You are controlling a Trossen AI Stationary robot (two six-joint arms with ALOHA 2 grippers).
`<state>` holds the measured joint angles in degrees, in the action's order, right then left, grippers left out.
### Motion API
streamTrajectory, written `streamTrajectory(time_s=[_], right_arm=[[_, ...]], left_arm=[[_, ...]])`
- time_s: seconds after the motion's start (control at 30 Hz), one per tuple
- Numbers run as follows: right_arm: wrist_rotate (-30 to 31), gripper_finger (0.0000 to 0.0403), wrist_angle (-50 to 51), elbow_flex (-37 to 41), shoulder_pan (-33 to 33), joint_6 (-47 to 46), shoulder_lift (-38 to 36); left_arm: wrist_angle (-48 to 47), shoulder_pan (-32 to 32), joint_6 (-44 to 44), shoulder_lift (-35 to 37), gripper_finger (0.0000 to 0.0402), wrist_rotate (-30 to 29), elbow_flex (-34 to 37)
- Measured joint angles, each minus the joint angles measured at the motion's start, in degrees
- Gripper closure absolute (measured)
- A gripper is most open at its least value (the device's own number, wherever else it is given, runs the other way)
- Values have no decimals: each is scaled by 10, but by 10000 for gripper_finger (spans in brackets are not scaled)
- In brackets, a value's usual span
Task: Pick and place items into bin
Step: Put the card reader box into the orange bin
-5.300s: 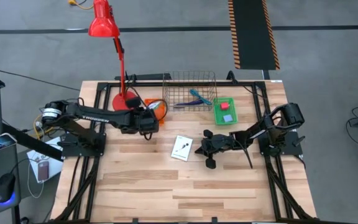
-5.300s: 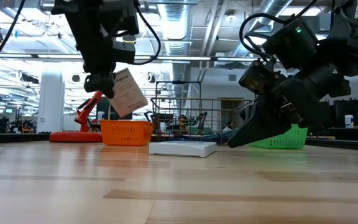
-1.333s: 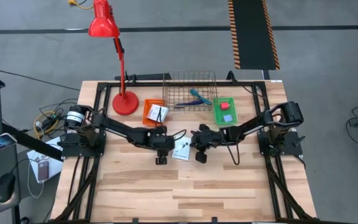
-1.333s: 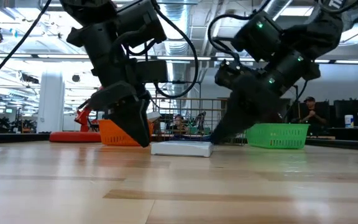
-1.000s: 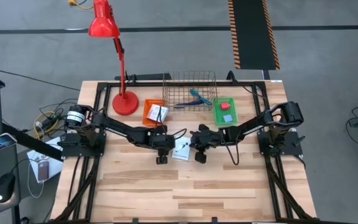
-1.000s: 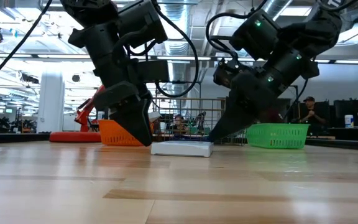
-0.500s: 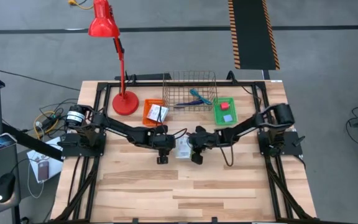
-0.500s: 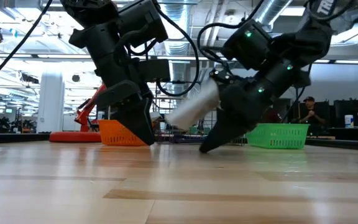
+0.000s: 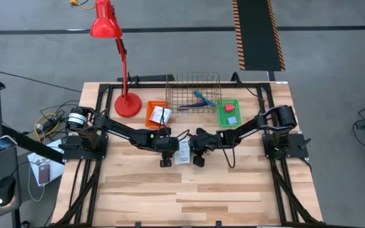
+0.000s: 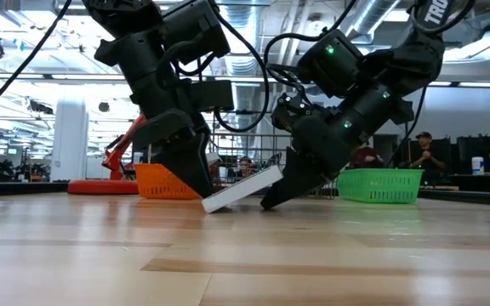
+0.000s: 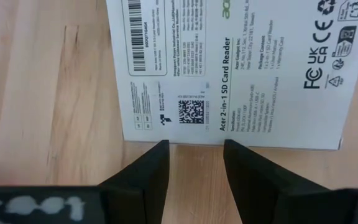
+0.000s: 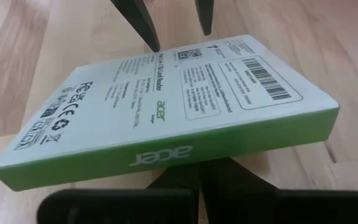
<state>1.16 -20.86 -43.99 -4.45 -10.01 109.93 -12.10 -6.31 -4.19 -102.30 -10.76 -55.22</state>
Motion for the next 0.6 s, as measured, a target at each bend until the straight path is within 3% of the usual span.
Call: streamTrajectory(time_s=[0.6], right_arm=[[0,403,25,-35,-1,36,2]], left_arm=[[27,0,5,0,258,11,0]])
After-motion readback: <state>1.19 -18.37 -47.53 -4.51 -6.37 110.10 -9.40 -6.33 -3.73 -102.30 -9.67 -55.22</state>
